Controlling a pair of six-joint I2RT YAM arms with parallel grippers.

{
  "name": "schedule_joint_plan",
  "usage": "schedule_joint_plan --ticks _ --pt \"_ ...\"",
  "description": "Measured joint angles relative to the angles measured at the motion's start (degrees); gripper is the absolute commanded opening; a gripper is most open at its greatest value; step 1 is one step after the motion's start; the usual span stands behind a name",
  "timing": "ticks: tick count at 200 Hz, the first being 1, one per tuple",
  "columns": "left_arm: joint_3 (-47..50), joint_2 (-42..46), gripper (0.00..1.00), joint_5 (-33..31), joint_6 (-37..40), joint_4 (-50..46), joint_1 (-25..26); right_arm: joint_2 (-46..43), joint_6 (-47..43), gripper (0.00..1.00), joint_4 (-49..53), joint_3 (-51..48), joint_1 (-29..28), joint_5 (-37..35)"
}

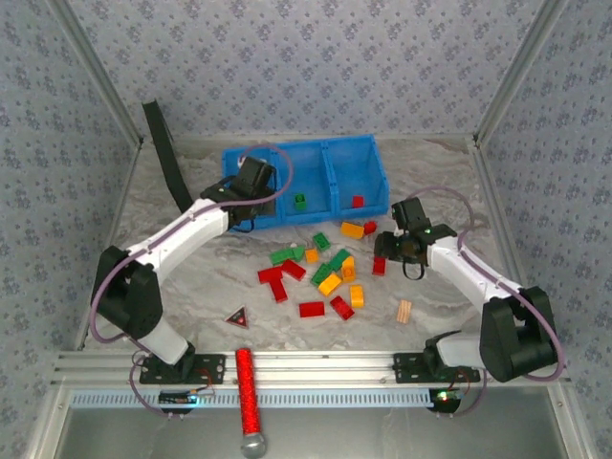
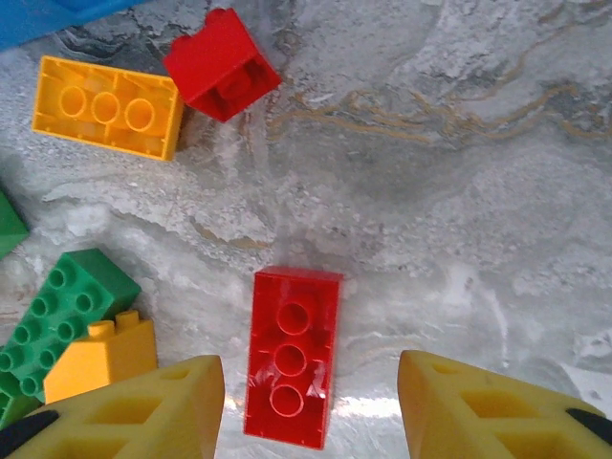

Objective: Sort the legos into containers by color
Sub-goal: Place the lego in the container.

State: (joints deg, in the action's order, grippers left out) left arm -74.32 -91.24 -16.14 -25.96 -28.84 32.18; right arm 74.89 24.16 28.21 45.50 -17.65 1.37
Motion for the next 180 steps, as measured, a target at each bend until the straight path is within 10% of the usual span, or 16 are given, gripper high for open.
schedule_joint_plan --ticks 180 --pt "-12.2 -26.2 0.25 1.2 3.6 0.3 -7.0 6.1 0.0 0.54 -3.3 -2.6 0.0 3.7"
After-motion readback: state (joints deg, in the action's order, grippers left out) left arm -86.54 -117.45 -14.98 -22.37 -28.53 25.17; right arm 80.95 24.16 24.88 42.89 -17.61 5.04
